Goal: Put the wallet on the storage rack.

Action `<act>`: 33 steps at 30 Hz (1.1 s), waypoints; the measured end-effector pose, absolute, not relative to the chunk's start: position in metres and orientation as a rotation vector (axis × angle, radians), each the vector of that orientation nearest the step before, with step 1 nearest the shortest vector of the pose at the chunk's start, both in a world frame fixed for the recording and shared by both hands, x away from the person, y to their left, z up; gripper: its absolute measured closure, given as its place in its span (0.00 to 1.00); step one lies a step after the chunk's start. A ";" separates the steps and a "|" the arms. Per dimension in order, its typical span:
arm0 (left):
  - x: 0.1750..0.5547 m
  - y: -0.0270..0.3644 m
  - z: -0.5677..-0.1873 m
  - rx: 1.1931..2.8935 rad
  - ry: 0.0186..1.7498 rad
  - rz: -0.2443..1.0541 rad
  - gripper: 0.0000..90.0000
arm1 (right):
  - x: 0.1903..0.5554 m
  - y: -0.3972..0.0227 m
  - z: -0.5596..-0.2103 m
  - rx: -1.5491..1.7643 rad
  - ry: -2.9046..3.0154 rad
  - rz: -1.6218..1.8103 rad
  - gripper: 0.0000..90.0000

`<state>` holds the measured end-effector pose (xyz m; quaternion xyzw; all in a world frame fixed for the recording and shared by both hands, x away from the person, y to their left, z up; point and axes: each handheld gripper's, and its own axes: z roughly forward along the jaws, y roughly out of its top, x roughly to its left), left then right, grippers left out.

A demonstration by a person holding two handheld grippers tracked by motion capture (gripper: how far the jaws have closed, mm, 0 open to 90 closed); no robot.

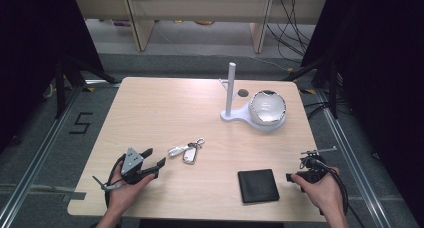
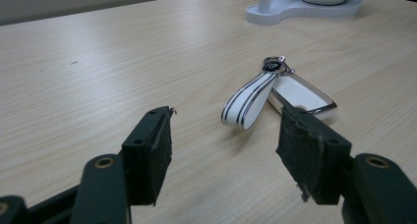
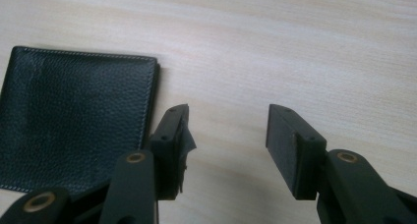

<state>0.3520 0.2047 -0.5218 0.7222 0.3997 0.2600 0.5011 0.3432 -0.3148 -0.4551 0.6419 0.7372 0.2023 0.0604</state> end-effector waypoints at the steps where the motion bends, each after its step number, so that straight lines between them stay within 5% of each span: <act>1: 0.352 0.205 -0.522 1.745 0.967 0.628 0.41 | 0.344 -0.315 -0.454 1.877 2.246 0.613 0.58; 16: 0.352 0.205 -0.522 1.749 0.960 0.623 0.41 | 0.344 -0.275 -0.444 1.710 2.388 0.612 0.63; 33: 0.352 0.205 -0.522 1.751 0.958 0.617 0.41 | 0.354 -0.185 -0.449 1.750 2.623 0.369 0.69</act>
